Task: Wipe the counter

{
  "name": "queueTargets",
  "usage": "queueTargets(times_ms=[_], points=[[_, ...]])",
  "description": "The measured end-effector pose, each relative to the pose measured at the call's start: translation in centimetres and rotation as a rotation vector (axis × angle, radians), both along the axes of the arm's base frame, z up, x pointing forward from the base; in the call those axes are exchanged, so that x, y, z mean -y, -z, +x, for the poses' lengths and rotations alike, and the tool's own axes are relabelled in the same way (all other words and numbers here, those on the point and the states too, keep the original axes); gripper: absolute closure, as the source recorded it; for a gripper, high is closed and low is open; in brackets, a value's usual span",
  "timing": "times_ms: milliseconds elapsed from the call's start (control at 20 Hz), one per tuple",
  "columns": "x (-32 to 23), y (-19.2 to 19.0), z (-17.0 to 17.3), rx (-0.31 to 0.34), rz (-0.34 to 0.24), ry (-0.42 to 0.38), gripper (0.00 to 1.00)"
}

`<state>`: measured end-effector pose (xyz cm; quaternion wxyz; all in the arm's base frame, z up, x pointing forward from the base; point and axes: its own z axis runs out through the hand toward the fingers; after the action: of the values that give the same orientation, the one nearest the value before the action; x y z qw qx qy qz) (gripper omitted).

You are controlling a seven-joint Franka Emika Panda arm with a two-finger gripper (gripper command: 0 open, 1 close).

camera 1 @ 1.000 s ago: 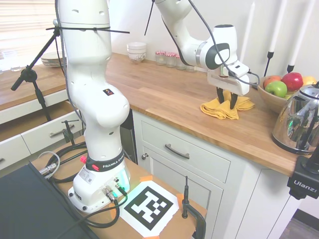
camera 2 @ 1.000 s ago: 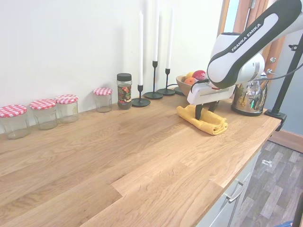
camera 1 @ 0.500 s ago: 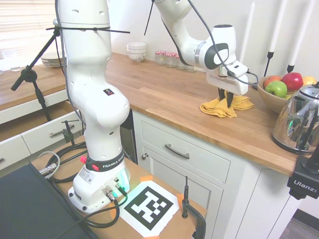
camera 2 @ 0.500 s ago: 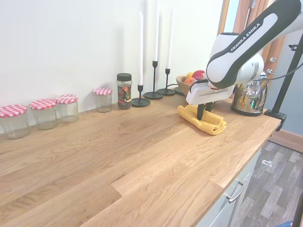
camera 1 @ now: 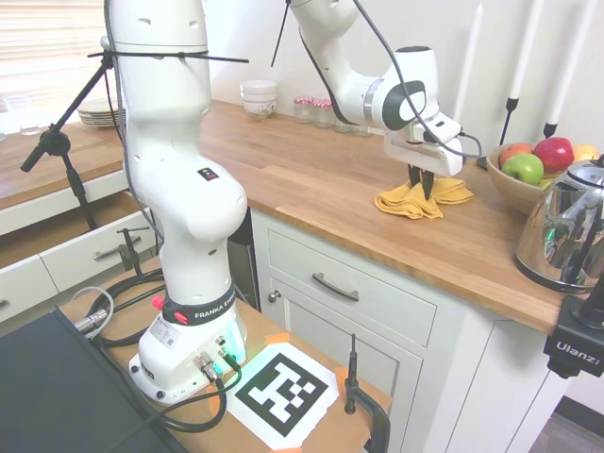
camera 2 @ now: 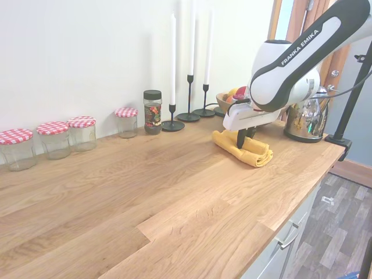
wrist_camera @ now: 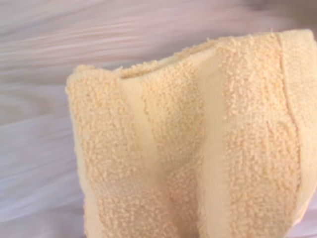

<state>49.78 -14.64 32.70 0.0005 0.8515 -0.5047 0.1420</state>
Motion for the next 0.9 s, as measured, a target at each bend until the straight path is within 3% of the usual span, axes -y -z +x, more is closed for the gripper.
queueTargets(times_ms=[500, 900], points=[[-16.1, -0.6, 1.1, 0.022, -0.012, -0.162, 1.0], [-27.0, 0.1, -0.9, 0.018, -0.084, -0.286, 1.0]])
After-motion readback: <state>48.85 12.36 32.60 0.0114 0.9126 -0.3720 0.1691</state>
